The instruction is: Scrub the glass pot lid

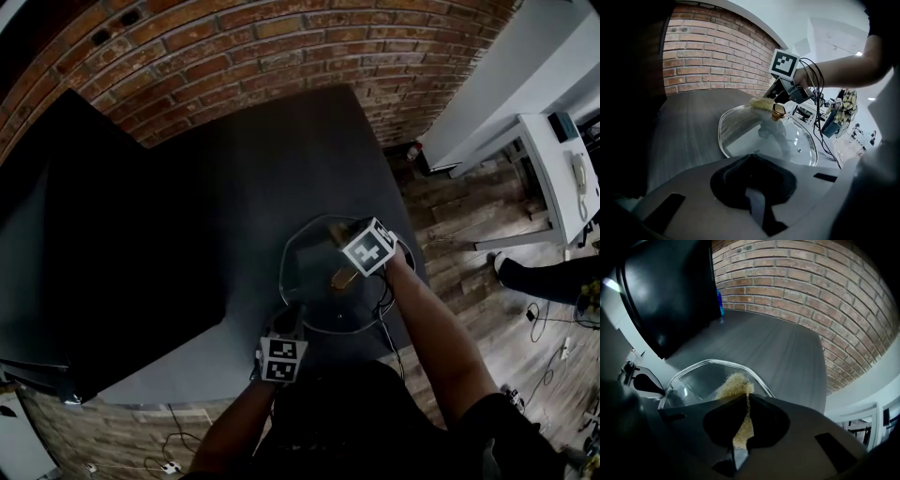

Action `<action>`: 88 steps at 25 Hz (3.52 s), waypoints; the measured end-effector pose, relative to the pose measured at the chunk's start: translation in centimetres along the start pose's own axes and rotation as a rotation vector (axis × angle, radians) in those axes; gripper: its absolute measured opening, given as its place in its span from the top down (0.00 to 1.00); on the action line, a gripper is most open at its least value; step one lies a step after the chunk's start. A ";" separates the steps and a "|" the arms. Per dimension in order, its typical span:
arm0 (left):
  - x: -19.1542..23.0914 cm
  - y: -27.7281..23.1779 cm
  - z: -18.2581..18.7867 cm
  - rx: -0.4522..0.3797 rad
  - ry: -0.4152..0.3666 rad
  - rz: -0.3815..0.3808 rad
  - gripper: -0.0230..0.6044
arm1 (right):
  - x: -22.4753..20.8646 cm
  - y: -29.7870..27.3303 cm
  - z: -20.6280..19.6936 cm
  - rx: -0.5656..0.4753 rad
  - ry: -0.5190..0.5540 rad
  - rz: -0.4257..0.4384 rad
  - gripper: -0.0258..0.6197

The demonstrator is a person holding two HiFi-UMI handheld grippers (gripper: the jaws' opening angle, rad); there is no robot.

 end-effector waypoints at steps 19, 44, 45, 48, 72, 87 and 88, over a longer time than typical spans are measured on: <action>-0.3 0.0 0.0 0.003 0.011 0.025 0.91 | -4.0 1.1 -5.4 -0.029 -0.273 -0.061 0.92; -0.7 -0.2 -0.3 -0.006 0.020 0.041 0.91 | 2.2 5.8 2.5 -0.330 0.139 0.016 0.92; -0.8 -0.1 -0.3 0.000 0.022 0.041 0.91 | 3.2 5.9 3.1 -0.332 0.184 0.042 0.92; -0.9 0.0 -0.3 0.008 0.031 0.044 0.91 | 6.6 5.6 4.6 -0.319 0.361 0.118 0.92; -0.6 -0.1 -0.3 0.005 0.005 0.046 0.91 | 18.6 -2.6 4.9 0.004 1.001 0.147 0.92; -0.7 -0.2 -0.4 0.004 0.020 0.050 0.91 | 13.6 -3.7 7.6 0.052 0.764 0.062 0.92; -0.7 -0.2 -0.4 0.004 0.022 0.050 0.91 | 13.1 -3.7 7.8 0.056 0.745 0.057 0.92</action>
Point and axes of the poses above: the fingertips, and each gripper's own axes: y backward along the fingers, x to its left, z out of its top, the point moved 10 cm from there along y, backward along the fingers, and after that the axes turned 6 degrees about x, right-handed, at the moved point
